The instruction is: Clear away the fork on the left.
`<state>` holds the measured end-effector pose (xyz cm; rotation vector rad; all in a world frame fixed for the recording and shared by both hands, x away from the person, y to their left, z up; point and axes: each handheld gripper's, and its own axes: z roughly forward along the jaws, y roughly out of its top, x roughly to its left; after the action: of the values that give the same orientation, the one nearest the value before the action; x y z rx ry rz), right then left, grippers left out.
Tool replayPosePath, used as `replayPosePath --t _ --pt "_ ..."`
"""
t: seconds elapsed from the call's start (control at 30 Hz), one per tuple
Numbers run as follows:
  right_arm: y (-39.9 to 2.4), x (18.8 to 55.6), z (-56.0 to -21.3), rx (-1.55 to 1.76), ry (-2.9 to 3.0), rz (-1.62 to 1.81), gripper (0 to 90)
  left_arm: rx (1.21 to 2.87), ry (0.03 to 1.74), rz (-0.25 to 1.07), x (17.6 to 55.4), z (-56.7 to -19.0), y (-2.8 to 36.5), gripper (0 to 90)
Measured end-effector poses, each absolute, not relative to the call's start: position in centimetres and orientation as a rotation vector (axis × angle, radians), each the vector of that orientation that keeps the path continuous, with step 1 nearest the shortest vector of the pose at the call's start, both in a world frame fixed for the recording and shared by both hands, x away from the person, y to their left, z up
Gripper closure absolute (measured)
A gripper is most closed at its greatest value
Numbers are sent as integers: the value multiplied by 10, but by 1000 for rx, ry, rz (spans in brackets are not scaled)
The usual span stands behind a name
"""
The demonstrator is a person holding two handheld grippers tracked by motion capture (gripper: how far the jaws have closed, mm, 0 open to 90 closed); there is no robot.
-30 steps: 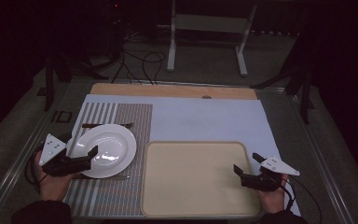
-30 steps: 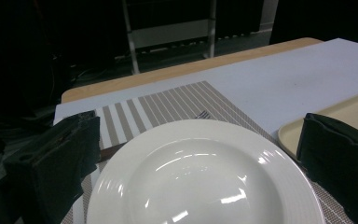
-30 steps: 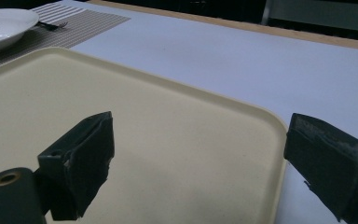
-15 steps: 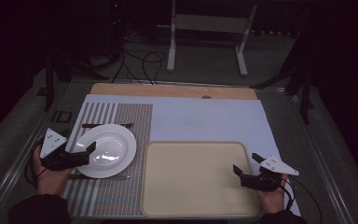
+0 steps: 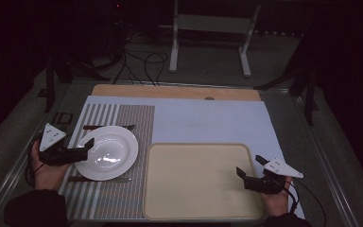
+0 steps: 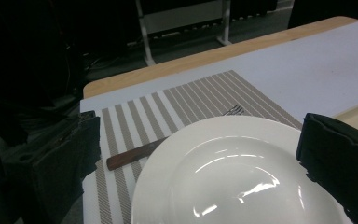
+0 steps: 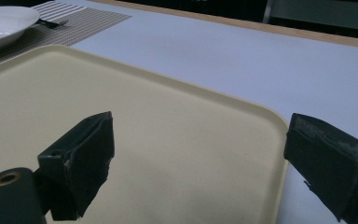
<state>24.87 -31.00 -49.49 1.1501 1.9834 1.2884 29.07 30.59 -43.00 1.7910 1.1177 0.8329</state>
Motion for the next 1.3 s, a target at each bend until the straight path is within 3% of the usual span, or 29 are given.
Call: replayPosePath --t 1.03,1.3 --pt "-310 249 -496 1152 1994 1291 85 1802 1191 876 331 -436 320 0" --pt "-310 250 -496 1149 1998 1287 84 1823 1229 837 344 -437 325 0"
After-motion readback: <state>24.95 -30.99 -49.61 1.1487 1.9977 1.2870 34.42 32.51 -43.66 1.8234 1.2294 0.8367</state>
